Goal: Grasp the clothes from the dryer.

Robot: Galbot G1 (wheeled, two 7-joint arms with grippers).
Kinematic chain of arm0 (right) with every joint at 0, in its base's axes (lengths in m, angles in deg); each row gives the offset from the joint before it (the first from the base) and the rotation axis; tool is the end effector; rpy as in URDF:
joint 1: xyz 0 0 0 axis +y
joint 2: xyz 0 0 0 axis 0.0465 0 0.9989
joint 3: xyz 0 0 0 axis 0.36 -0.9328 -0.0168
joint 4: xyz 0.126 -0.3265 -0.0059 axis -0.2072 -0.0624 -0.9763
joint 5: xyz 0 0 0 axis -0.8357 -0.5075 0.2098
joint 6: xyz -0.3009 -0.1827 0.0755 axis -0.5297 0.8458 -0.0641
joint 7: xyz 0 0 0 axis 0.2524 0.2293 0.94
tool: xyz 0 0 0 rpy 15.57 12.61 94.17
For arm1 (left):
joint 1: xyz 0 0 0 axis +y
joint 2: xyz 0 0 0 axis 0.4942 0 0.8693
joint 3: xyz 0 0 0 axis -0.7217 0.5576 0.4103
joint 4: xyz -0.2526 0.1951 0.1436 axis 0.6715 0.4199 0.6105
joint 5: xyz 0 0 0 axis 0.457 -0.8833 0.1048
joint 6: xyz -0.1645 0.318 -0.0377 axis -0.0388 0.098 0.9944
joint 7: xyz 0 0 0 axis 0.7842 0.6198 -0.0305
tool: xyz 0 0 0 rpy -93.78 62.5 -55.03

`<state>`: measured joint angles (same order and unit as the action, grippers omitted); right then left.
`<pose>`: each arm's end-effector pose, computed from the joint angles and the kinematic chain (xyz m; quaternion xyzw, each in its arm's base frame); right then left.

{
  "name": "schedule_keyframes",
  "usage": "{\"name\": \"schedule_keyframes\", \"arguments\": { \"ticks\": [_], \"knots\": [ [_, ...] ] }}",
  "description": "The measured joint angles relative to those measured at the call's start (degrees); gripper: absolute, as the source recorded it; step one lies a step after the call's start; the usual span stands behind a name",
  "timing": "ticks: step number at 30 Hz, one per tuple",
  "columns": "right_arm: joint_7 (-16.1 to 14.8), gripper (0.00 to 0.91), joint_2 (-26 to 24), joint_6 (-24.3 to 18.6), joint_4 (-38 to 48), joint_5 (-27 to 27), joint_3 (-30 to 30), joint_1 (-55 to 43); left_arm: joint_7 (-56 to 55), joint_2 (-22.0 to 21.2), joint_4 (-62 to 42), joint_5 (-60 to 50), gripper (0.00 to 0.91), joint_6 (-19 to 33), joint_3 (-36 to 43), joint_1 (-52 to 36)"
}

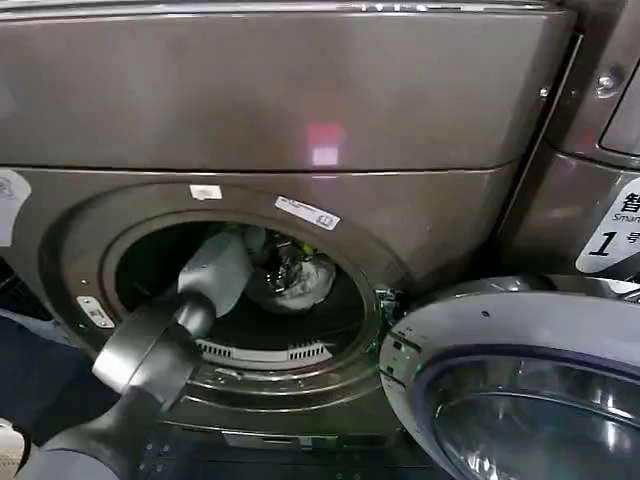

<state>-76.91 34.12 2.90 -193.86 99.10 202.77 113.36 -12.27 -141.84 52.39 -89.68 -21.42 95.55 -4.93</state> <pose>-0.0594 -0.3817 0.0449 0.4951 0.7617 -0.3716 0.1912 0.6661 0.0027 -0.2309 -0.4071 -0.6715 -0.4619 0.4123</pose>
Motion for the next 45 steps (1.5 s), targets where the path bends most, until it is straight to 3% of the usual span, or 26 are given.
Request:
{"name": "schedule_keyframes", "arguments": {
  "ticks": [12, 22, 32, 45],
  "knots": [
    [0.00, 0.907, 0.00, -0.03, -0.01, 0.06, 0.01, 0.15, 0.32, 0.04, 0.15, -0.41, 0.000, -0.76, 0.05, -0.01],
    [0.01, 0.907, -0.01, -0.03, -0.16, 0.48, -0.04, 0.33, -2.11, 0.52, 1.57, 0.25, 0.000, -0.01, -0.76, 0.35],
    [0.00, 0.907, 0.11, -0.05, -0.06, 1.24, 0.69, 1.13, -11.42, 0.67, 5.90, 2.44, 0.000, -1.65, -0.93, 0.65],
    [-0.08, 0.907, 0.17, -0.22, 0.03, 2.07, 0.84, 1.60, -28.99, 2.49, 17.72, 9.31, 0.000, -9.76, -2.01, 6.29]
  ]
}}
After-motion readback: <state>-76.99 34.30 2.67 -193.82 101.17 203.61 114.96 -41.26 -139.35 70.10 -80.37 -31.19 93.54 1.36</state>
